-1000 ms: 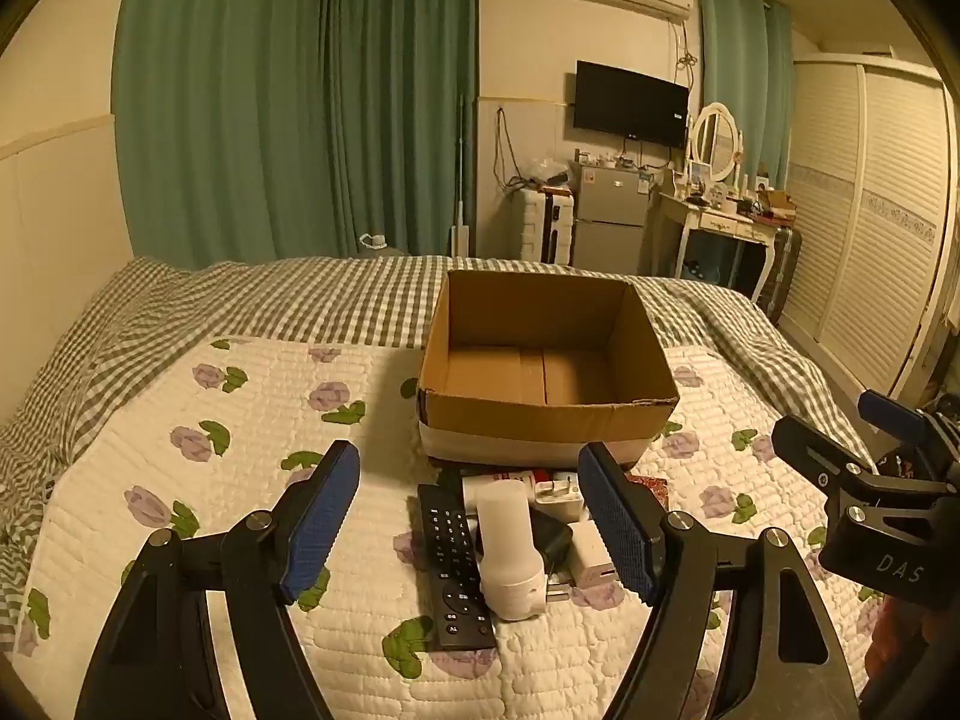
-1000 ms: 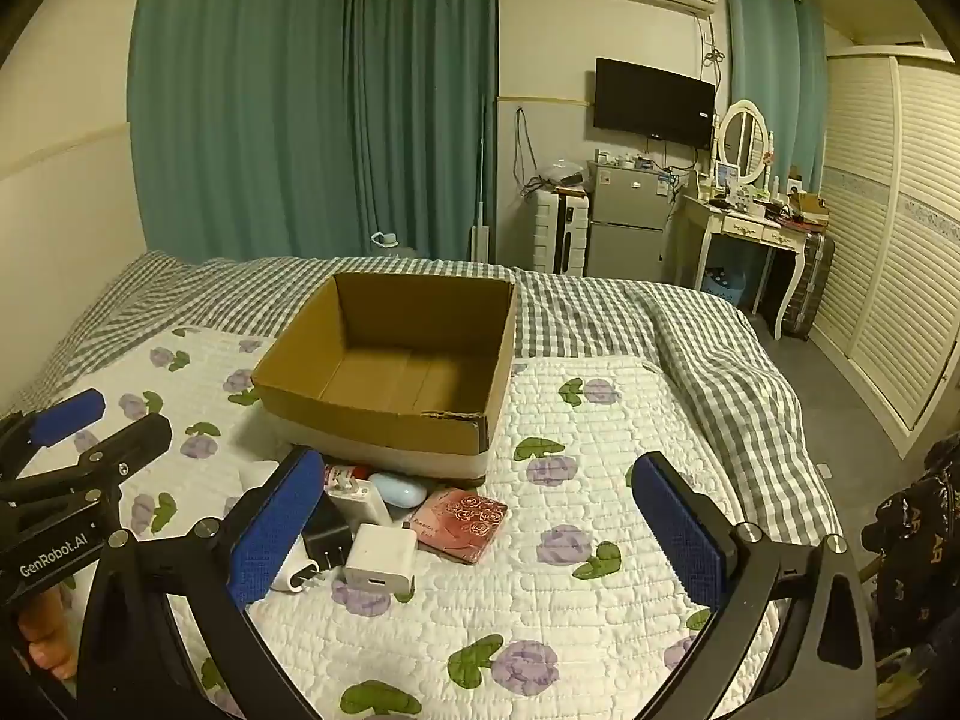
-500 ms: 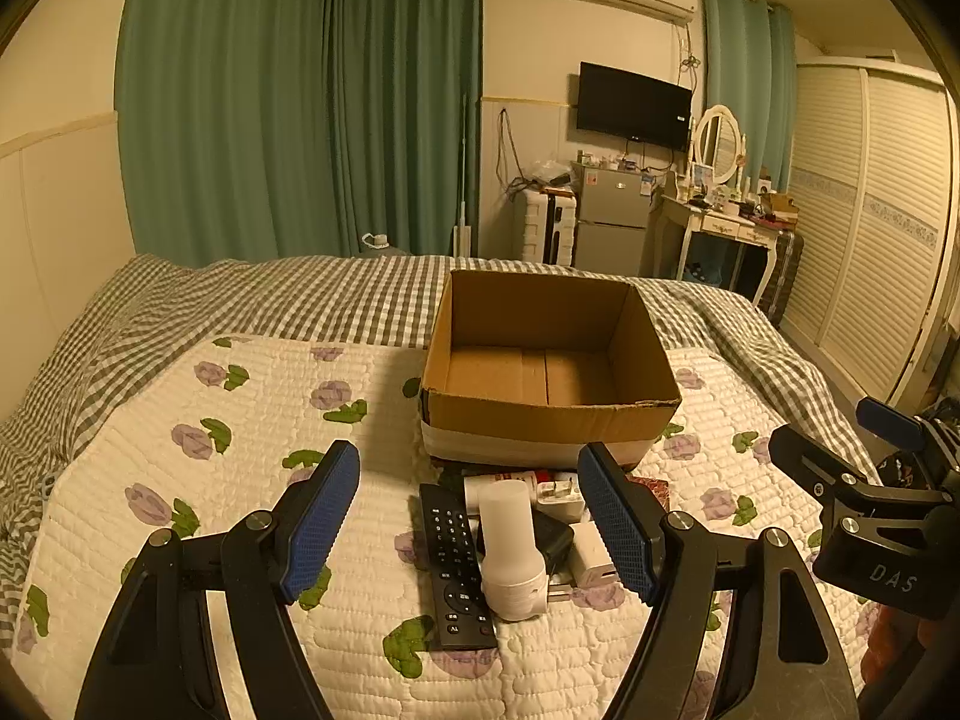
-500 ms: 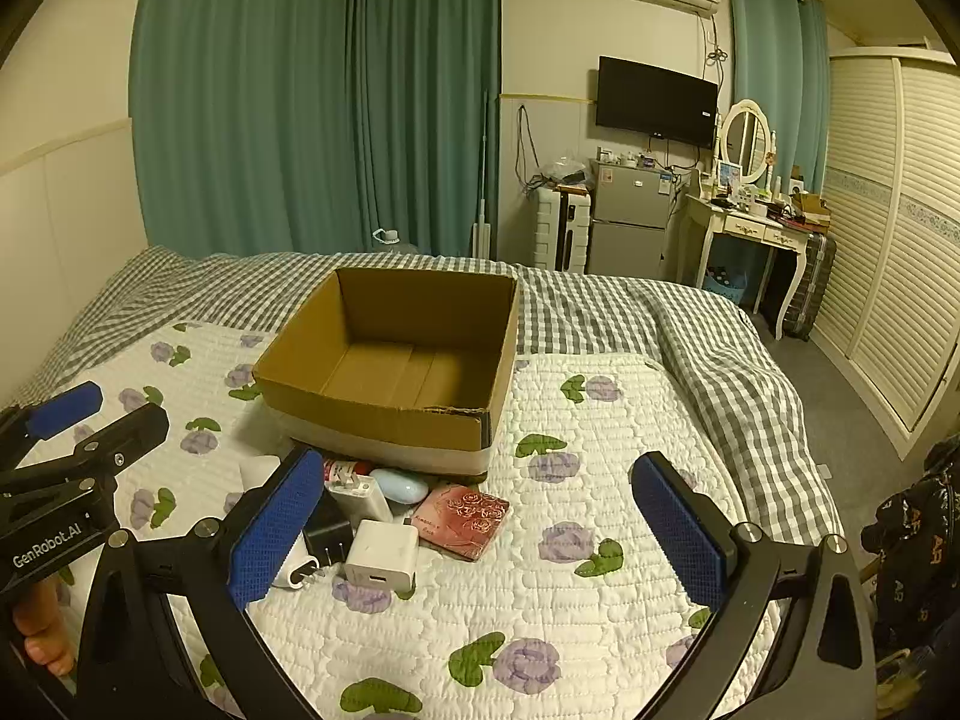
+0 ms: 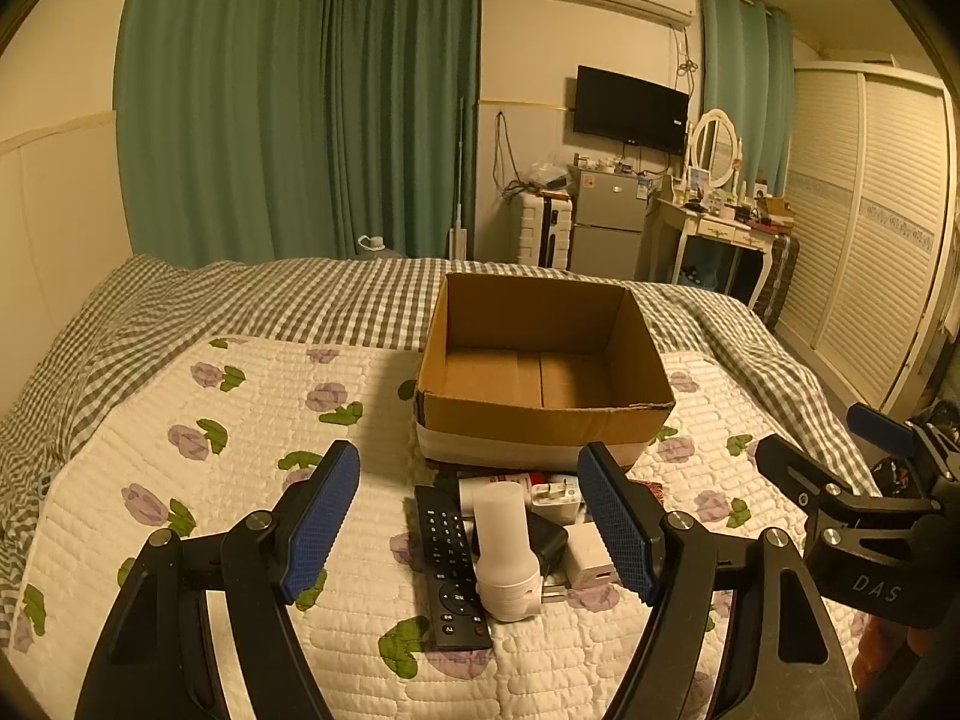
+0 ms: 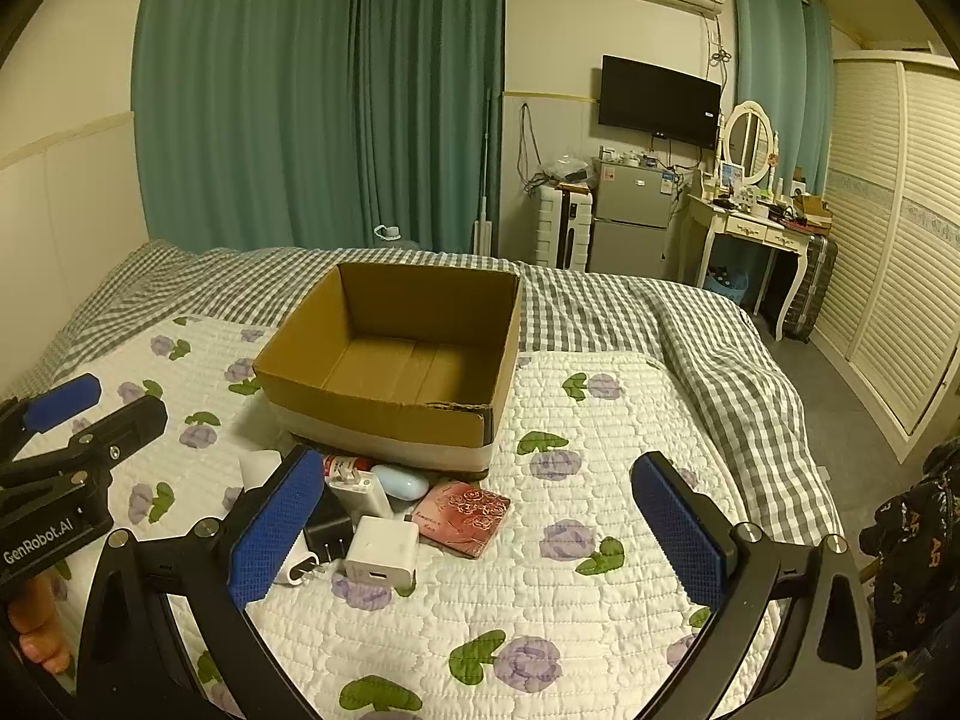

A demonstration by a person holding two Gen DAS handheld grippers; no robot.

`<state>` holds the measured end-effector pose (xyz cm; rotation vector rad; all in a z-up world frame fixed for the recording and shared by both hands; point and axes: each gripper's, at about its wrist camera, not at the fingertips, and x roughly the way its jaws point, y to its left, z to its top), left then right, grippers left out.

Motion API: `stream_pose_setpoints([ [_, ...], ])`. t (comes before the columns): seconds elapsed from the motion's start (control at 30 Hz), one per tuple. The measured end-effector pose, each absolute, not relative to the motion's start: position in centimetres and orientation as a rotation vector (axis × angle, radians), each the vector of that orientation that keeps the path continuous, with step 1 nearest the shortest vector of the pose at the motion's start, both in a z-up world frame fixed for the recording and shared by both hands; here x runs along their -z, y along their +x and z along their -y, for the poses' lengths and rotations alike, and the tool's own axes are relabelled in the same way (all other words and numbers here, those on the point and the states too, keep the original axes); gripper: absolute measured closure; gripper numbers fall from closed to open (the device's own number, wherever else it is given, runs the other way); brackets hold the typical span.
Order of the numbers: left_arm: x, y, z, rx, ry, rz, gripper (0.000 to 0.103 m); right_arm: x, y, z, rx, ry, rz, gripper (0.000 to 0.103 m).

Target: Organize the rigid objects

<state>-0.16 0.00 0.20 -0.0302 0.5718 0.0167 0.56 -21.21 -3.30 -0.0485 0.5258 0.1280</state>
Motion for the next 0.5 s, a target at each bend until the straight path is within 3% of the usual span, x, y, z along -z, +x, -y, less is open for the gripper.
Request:
stream_pose_setpoints([
  [0.5, -0.19, -0.09, 0.02, -0.013, -0.026, -0.575, 0.025, 3.44, 0.67, 20.98, -0.132, -0.053, -0.528, 0.0],
])
